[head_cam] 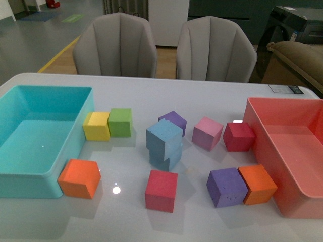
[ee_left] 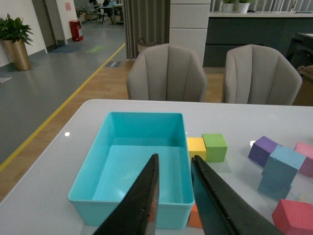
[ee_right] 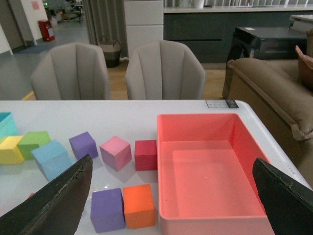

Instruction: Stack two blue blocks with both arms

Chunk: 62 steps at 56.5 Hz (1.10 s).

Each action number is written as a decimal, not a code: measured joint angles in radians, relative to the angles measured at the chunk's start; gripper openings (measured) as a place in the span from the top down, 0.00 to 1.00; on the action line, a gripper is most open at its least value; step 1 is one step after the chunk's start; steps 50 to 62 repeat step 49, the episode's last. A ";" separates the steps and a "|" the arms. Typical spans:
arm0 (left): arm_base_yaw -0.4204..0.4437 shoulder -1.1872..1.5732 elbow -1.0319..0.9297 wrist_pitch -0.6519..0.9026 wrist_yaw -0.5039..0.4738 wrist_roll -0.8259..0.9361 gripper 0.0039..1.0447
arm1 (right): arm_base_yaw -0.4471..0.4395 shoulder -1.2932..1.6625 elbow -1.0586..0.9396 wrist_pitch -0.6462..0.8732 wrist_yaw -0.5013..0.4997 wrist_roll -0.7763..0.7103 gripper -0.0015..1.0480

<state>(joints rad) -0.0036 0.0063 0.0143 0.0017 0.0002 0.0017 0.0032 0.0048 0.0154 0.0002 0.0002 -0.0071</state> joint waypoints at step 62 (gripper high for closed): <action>0.000 0.000 0.000 0.000 0.000 0.000 0.08 | 0.000 0.000 0.000 0.000 0.000 0.000 0.09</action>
